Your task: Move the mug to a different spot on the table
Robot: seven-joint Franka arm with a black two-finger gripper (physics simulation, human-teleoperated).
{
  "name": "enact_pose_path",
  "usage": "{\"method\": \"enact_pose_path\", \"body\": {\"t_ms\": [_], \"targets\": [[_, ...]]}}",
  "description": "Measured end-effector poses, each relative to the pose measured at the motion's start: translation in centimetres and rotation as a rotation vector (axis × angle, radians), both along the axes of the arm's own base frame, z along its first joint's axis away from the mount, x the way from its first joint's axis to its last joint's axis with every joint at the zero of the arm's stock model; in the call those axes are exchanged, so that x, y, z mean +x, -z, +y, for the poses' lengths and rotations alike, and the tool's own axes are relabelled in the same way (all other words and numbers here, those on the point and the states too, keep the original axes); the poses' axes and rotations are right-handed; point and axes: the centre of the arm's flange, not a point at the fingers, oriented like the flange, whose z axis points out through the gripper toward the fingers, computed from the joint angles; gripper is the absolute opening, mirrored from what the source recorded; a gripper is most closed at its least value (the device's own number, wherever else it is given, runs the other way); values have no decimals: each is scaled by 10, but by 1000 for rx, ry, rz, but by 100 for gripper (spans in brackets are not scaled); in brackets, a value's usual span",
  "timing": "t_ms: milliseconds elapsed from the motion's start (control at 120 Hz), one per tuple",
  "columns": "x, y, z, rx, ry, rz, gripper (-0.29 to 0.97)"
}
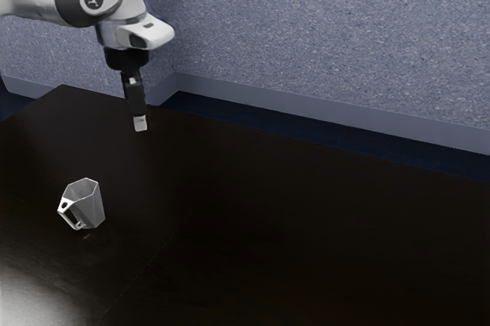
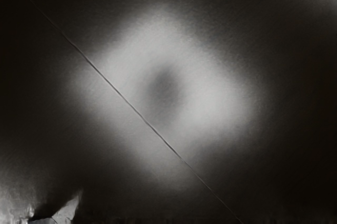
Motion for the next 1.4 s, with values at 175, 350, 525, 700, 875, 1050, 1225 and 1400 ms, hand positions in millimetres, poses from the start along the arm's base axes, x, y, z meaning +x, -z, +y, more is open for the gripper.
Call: {"method": "enact_pose_path", "body": {"t_ms": [175, 350, 525, 700, 875, 1050, 1225, 1400], "targets": [[-56, 27, 68, -2, -213, -15, 68], [-88, 56, 107, -13, -368, -74, 68], [-79, 97, 144, -9, -494, -79, 68], [-93, 123, 159, 15, -572, -65, 68], [-135, 131, 163, 32, -667, -105, 68], [-154, 171, 180, 75, -721, -179, 68], [-141, 206, 201, 85, -750, -241, 68], [-129, 236, 217, 76, -770, -283, 68]]}}
